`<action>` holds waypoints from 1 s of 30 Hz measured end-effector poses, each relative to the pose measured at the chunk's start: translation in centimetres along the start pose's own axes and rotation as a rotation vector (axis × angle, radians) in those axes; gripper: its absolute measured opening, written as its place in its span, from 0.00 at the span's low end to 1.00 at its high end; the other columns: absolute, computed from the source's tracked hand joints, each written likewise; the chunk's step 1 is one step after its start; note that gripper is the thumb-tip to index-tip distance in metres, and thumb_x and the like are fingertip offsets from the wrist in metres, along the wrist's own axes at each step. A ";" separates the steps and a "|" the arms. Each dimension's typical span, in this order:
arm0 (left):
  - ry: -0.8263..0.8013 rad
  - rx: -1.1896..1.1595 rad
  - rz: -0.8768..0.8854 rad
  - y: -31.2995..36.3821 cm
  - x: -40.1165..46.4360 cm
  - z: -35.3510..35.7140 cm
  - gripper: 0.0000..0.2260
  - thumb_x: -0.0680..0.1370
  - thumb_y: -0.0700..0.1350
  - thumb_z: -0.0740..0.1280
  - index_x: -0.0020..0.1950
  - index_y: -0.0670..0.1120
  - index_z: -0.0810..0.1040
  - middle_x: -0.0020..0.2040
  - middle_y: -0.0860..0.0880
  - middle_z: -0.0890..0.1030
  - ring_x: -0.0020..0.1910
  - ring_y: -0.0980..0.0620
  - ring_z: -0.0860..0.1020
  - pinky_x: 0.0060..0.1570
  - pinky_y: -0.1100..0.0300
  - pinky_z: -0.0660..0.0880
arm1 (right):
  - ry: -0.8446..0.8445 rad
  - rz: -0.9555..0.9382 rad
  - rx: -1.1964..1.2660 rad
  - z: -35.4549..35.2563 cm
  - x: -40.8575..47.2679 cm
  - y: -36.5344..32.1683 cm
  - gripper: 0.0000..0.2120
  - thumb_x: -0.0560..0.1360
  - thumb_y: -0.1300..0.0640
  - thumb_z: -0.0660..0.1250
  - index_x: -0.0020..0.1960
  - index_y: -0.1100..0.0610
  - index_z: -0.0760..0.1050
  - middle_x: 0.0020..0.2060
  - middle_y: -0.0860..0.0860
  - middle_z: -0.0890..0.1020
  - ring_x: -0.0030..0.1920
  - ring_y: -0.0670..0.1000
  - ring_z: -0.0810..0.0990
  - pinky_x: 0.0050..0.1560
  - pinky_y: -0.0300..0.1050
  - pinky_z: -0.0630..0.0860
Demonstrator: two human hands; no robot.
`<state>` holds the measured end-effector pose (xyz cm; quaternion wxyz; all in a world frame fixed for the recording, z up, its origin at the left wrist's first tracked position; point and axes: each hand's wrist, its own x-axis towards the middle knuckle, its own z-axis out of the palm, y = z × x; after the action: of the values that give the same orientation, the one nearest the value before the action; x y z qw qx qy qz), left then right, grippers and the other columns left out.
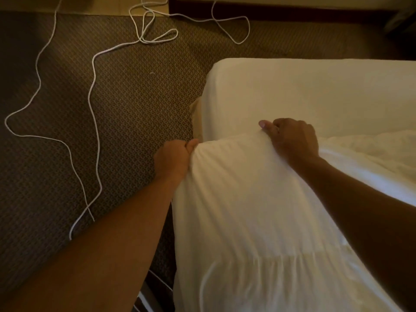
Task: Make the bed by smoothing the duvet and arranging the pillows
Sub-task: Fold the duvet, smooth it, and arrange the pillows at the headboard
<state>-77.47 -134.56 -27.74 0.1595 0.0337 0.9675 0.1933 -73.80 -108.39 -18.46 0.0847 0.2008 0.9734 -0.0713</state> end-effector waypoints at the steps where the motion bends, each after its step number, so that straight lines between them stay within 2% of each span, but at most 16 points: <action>1: 0.003 0.016 -0.030 0.1 -0.4 0.1 0.25 0.82 0.61 0.54 0.50 0.43 0.81 0.49 0.41 0.82 0.49 0.40 0.78 0.43 0.52 0.67 | 0.007 -0.014 -0.008 0.5 -0.6 -0.2 0.25 0.80 0.36 0.54 0.45 0.53 0.79 0.43 0.55 0.82 0.50 0.60 0.78 0.58 0.55 0.67; 3: 0.084 0.026 -0.082 0.3 -2.0 0.4 0.20 0.83 0.58 0.55 0.56 0.45 0.80 0.56 0.42 0.80 0.56 0.42 0.76 0.54 0.49 0.69 | 0.073 -0.046 0.019 1.2 -2.6 -0.9 0.18 0.81 0.40 0.55 0.57 0.51 0.77 0.56 0.53 0.80 0.62 0.57 0.73 0.69 0.58 0.58; 5: 0.250 -0.114 -0.038 1.5 -4.5 0.2 0.17 0.83 0.51 0.55 0.64 0.45 0.76 0.65 0.43 0.76 0.64 0.44 0.72 0.65 0.46 0.67 | 0.176 -0.082 0.096 1.3 -5.6 -1.8 0.18 0.83 0.45 0.55 0.68 0.51 0.71 0.68 0.52 0.74 0.73 0.55 0.66 0.76 0.60 0.48; 7: 0.291 -0.353 0.152 3.8 -8.0 -0.1 0.20 0.82 0.47 0.53 0.71 0.43 0.71 0.72 0.42 0.71 0.72 0.45 0.67 0.73 0.47 0.62 | 0.202 -0.104 0.149 1.4 -9.2 -2.3 0.22 0.83 0.47 0.52 0.75 0.52 0.65 0.77 0.50 0.65 0.79 0.52 0.56 0.78 0.57 0.44; 8: 0.219 -0.410 0.273 4.7 -9.9 0.2 0.22 0.82 0.48 0.51 0.74 0.44 0.68 0.75 0.42 0.67 0.76 0.45 0.63 0.75 0.49 0.58 | 0.166 -0.119 0.173 1.6 -10.9 -2.3 0.25 0.83 0.46 0.50 0.78 0.52 0.61 0.79 0.49 0.60 0.80 0.50 0.52 0.78 0.55 0.44; 9: 0.114 -0.391 0.371 5.3 -11.5 0.6 0.24 0.82 0.50 0.49 0.77 0.46 0.64 0.78 0.44 0.62 0.79 0.47 0.57 0.77 0.49 0.53 | 0.109 -0.137 0.186 1.9 -12.4 -1.9 0.27 0.82 0.45 0.48 0.79 0.51 0.58 0.79 0.49 0.57 0.80 0.50 0.49 0.79 0.53 0.44; 11: -0.018 -0.248 0.436 4.5 -12.3 2.4 0.27 0.82 0.54 0.47 0.81 0.50 0.56 0.81 0.48 0.52 0.80 0.50 0.46 0.78 0.47 0.46 | 0.026 -0.176 0.098 3.0 -13.9 0.6 0.30 0.81 0.41 0.47 0.80 0.50 0.56 0.80 0.49 0.55 0.80 0.51 0.50 0.78 0.53 0.44; 14: -0.024 0.012 0.399 2.0 -9.5 4.6 0.29 0.81 0.60 0.44 0.81 0.52 0.46 0.82 0.51 0.46 0.80 0.48 0.43 0.77 0.43 0.45 | -0.036 -0.050 -0.148 4.0 -13.1 5.9 0.34 0.79 0.34 0.43 0.81 0.47 0.50 0.81 0.49 0.52 0.80 0.53 0.50 0.76 0.62 0.43; 17: -0.046 0.132 0.201 0.9 -7.2 4.3 0.30 0.81 0.63 0.39 0.81 0.53 0.44 0.82 0.45 0.45 0.80 0.43 0.43 0.77 0.43 0.43 | -0.071 0.120 -0.169 4.0 -12.6 7.2 0.37 0.77 0.31 0.38 0.81 0.46 0.44 0.81 0.49 0.46 0.80 0.54 0.45 0.77 0.65 0.41; 19: -0.031 0.100 0.068 0.6 -8.1 3.6 0.30 0.81 0.62 0.39 0.81 0.51 0.47 0.81 0.42 0.47 0.80 0.42 0.44 0.77 0.43 0.43 | -0.026 0.160 -0.095 3.8 -13.9 4.9 0.36 0.78 0.32 0.38 0.82 0.48 0.44 0.81 0.50 0.46 0.80 0.54 0.43 0.77 0.64 0.39; 20: 0.010 0.050 0.074 0.6 -9.5 3.1 0.30 0.81 0.60 0.39 0.81 0.50 0.48 0.81 0.42 0.48 0.80 0.42 0.45 0.77 0.43 0.44 | 0.004 0.155 -0.048 3.6 -15.2 3.1 0.34 0.79 0.34 0.39 0.82 0.48 0.44 0.81 0.50 0.45 0.80 0.53 0.42 0.77 0.62 0.38; 22: 0.062 -0.112 0.183 1.2 -13.4 2.8 0.27 0.82 0.55 0.42 0.81 0.49 0.49 0.81 0.43 0.49 0.80 0.45 0.45 0.78 0.45 0.45 | 0.024 0.100 0.043 3.6 -18.1 -0.3 0.32 0.80 0.37 0.39 0.82 0.47 0.45 0.81 0.48 0.45 0.80 0.52 0.41 0.77 0.59 0.37; 25: 0.026 -0.296 0.343 2.2 -22.0 3.4 0.25 0.84 0.50 0.47 0.81 0.50 0.50 0.82 0.46 0.49 0.80 0.50 0.44 0.78 0.49 0.45 | 0.014 0.089 0.144 4.3 -23.9 -2.4 0.31 0.80 0.39 0.39 0.81 0.46 0.45 0.80 0.47 0.45 0.80 0.49 0.41 0.78 0.57 0.39; 27: -0.005 -0.289 0.366 1.1 -26.3 4.9 0.25 0.84 0.51 0.46 0.81 0.50 0.50 0.81 0.47 0.51 0.80 0.50 0.46 0.78 0.47 0.49 | -0.006 0.164 0.150 5.4 -27.7 -0.6 0.33 0.79 0.37 0.39 0.81 0.47 0.47 0.81 0.47 0.47 0.80 0.49 0.42 0.78 0.58 0.41; 30: -0.055 -0.107 0.357 -3.6 -28.2 7.4 0.26 0.83 0.56 0.42 0.81 0.53 0.48 0.81 0.47 0.50 0.80 0.47 0.46 0.77 0.43 0.51 | -0.043 0.281 -0.024 6.8 -33.0 4.1 0.35 0.78 0.33 0.39 0.81 0.46 0.47 0.81 0.49 0.49 0.80 0.52 0.45 0.77 0.61 0.42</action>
<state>-48.43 -138.80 -27.31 0.1504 0.2017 0.9298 0.2687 -41.39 -118.31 -19.15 0.1172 0.3323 0.9345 -0.0513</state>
